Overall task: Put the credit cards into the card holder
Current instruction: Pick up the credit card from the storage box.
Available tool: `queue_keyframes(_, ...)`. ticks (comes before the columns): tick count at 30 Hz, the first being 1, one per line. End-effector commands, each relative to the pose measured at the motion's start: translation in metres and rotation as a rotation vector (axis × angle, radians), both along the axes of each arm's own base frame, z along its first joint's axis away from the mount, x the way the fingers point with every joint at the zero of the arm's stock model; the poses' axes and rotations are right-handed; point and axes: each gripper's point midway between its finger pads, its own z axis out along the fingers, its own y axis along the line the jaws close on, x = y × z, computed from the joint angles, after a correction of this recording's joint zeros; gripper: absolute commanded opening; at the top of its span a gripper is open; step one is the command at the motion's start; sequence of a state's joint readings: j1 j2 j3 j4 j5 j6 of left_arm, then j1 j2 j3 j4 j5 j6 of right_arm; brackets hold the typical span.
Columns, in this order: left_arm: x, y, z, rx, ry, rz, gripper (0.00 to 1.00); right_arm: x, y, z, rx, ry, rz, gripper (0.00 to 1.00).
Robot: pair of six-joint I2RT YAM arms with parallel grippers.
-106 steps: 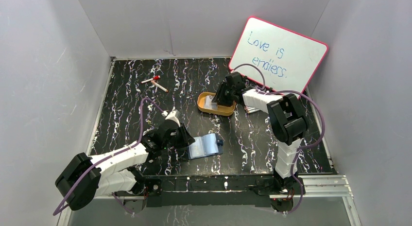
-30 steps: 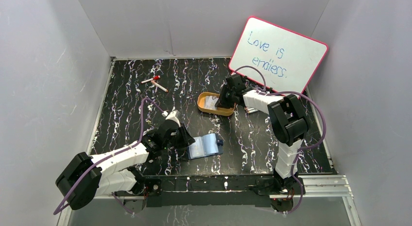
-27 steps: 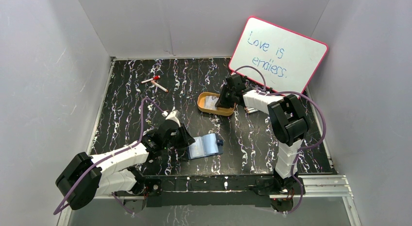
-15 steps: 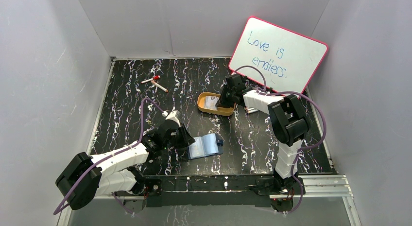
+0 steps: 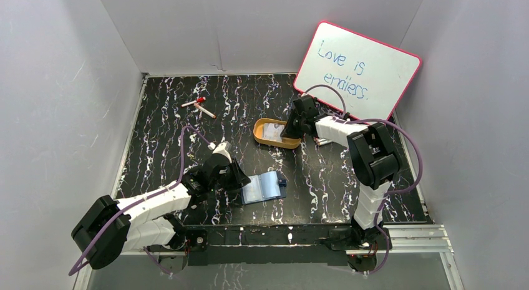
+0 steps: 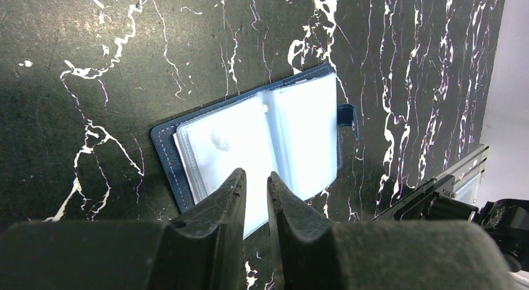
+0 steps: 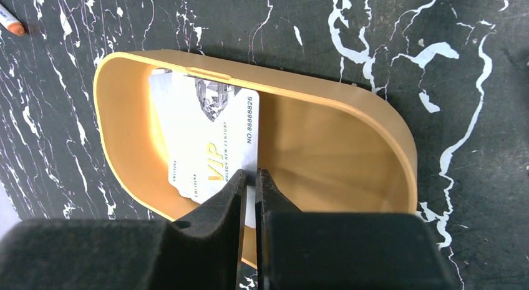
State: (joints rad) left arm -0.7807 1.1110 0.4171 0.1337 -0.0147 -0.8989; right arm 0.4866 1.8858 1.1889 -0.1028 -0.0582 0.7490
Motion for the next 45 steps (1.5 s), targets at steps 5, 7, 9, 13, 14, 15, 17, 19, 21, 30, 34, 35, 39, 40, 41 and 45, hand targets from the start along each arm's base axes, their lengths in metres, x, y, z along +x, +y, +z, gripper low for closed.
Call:
queue_keyframes(5, 0.001, -0.001, 0.007, -0.024, -0.013, 0.005, 0.17, 0.004, -0.006, 0.026, 0.007, -0.064, -0.02, 0.12)
queue_keyframes(7, 0.002, -0.001, 0.008, -0.024, -0.015, 0.006, 0.17, 0.003, -0.005, 0.032, 0.02, -0.074, -0.017, 0.09)
queue_keyframes(9, 0.002, -0.001, 0.009, -0.025, -0.017, 0.007, 0.17, 0.003, -0.004, 0.038, 0.031, -0.082, -0.015, 0.07)
queue_keyframes(13, 0.003, -0.001, 0.01, -0.027, -0.018, 0.008, 0.17, 0.002, -0.003, 0.048, 0.048, -0.097, -0.01, 0.02)
queue_keyframes(14, 0.003, -0.002, 0.01, -0.027, -0.019, 0.007, 0.17, 0.002, -0.003, 0.05, 0.051, -0.098, -0.008, 0.0)
queue_keyframes(15, 0.003, -0.002, 0.01, -0.028, -0.019, 0.008, 0.17, 0.001, -0.002, 0.051, 0.057, -0.1, -0.005, 0.0)
queue_keyframes(17, 0.003, -0.002, 0.011, -0.031, -0.019, 0.007, 0.17, 0.0, 0.0, 0.052, 0.067, -0.099, 0.003, 0.0)
queue_keyframes(19, 0.003, -0.002, 0.011, -0.032, -0.019, 0.008, 0.17, -0.001, 0.001, 0.054, 0.081, -0.1, 0.006, 0.0)
queue_keyframes(21, 0.004, -0.002, 0.012, -0.032, -0.02, 0.009, 0.17, -0.002, 0.002, 0.058, 0.095, -0.107, 0.005, 0.0)
queue_keyframes(30, 0.012, 0.005, 0.029, -0.015, -0.072, 0.05, 0.17, -0.008, 0.003, 0.102, 0.161, -0.173, -0.001, 0.0)
queue_keyframes(34, 0.017, 0.011, 0.037, -0.002, -0.098, 0.079, 0.16, -0.014, 0.0, 0.119, 0.176, -0.196, 0.001, 0.0)
queue_keyframes(35, 0.019, 0.013, 0.039, 0.003, -0.106, 0.088, 0.16, -0.016, -0.001, 0.123, 0.179, -0.202, 0.002, 0.0)
queue_keyframes(39, 0.022, 0.023, 0.048, 0.032, -0.123, 0.134, 0.16, -0.029, -0.001, 0.14, 0.209, -0.22, 0.04, 0.0)
queue_keyframes(40, 0.023, 0.026, 0.053, 0.033, -0.134, 0.152, 0.16, -0.034, -0.001, 0.146, 0.218, -0.231, 0.06, 0.0)
queue_keyframes(41, 0.024, 0.03, 0.058, 0.032, -0.146, 0.166, 0.16, -0.041, -0.002, 0.152, 0.23, -0.242, 0.08, 0.0)
queue_keyframes(45, 0.024, 0.039, 0.074, 0.002, -0.198, 0.201, 0.21, -0.081, -0.003, 0.173, 0.297, -0.305, 0.215, 0.0)
